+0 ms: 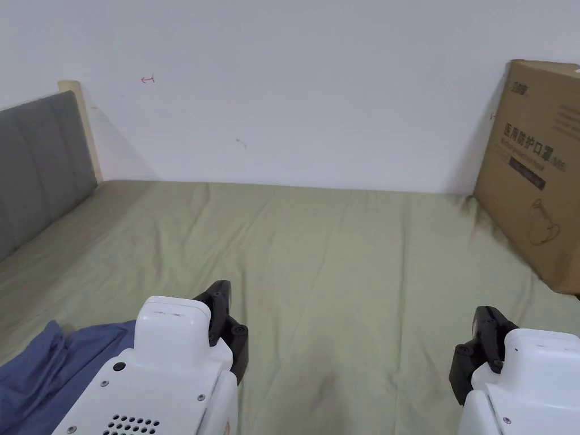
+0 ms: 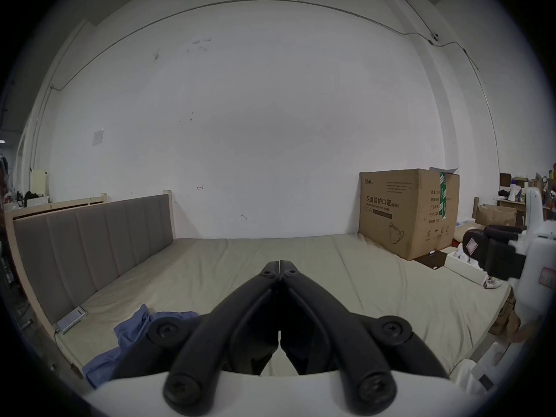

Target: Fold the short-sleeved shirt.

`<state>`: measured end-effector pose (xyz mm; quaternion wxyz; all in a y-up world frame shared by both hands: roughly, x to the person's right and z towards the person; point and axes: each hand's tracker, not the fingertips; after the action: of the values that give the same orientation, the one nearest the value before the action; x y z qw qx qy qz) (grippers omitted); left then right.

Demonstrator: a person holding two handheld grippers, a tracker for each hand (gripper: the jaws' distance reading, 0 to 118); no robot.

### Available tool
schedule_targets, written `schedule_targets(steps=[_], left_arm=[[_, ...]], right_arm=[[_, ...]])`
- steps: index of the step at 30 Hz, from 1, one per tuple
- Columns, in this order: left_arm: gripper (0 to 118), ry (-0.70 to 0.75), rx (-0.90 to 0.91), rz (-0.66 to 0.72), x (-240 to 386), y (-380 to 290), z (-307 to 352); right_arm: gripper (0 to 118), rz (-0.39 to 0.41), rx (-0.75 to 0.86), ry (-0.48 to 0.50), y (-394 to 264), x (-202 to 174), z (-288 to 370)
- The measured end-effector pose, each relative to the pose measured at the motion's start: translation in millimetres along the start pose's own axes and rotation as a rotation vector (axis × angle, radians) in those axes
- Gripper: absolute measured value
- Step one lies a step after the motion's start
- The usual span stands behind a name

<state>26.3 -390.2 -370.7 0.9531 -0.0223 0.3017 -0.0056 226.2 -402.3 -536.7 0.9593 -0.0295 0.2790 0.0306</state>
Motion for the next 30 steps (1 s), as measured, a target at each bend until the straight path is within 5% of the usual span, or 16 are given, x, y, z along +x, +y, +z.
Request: schedule_targets(steps=[5, 18, 28, 30], left_arm=[[0, 0.059, 0.004, 0.024, -20, 6, 7], [0, 0.502, -0.056, 0.058, -141, 6, 87], [0, 0.419, -0.335, 0.127, -170, -57, 15], [14, 0.395, -0.417, 0.162, -177, -77, -9]], right_arm=[[0, 0.027, 0.004, 0.075, 7, -21, -8], [0, 0.048, -0.085, 0.619, 7, -172, -18], [0, 0.055, -0.181, 0.602, -13, -171, -43], [0, 0.046, -0.206, 0.581, -18, -164, -53]])
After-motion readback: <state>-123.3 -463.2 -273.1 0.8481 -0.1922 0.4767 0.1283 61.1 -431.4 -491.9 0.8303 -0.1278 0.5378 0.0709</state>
